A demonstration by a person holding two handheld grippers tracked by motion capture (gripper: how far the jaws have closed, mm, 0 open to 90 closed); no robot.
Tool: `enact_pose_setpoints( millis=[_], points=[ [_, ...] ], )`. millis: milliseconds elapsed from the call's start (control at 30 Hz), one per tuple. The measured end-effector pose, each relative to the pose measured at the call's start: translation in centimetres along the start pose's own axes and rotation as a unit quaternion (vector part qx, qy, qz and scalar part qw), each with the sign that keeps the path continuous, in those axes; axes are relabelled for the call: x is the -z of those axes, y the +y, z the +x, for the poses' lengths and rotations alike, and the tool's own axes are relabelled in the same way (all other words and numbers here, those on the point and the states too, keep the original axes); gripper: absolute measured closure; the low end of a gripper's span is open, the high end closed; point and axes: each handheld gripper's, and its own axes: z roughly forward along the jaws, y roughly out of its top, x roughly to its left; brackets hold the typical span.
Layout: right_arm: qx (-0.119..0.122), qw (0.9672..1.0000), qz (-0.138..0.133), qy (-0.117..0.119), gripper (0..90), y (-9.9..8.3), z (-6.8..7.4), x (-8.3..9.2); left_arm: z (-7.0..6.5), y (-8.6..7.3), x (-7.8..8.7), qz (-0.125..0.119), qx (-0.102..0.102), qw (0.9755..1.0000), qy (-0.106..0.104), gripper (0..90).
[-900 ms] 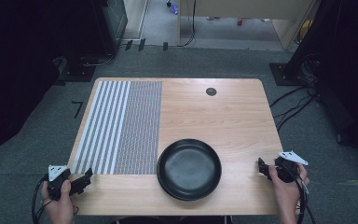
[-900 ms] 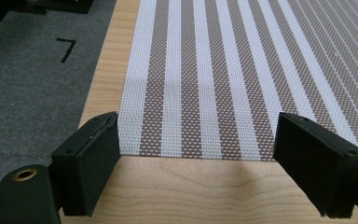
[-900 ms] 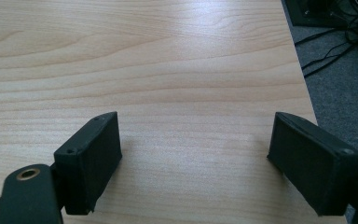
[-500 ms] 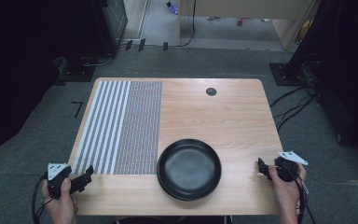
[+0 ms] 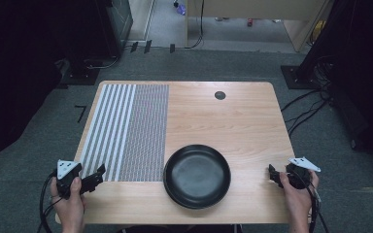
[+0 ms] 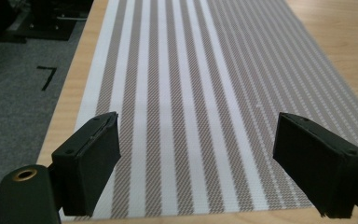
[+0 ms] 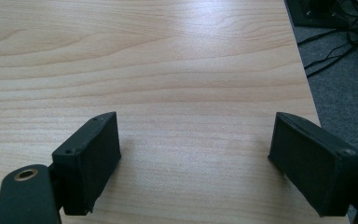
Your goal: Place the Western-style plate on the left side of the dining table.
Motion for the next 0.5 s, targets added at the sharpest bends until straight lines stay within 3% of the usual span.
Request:
enact_pose_setpoints(
  millis=[100, 267, 500],
  points=[
    [0.0, 1.0, 0.0, 0.0, 15.5, 0.0, 0.0, 0.0, -0.6, 1.0, 0.0, -0.012, 0.013, 0.9998, -0.008, 14.7],
    [0.0, 1.0, 0.0, 0.0, 15.5, 0.0, 0.0, 0.0, -2.3, 2.4, -0.2, -0.025, 0.005, 0.9994, -0.023, 14.7],
    [0.009, 0.9999, -0.002, 0.01, 18.1, 0.0, 0.1, 0.1, -4.0, 2.2, -0.8, -0.017, -0.001, 0.9985, -0.052, 14.7]
  ],
)
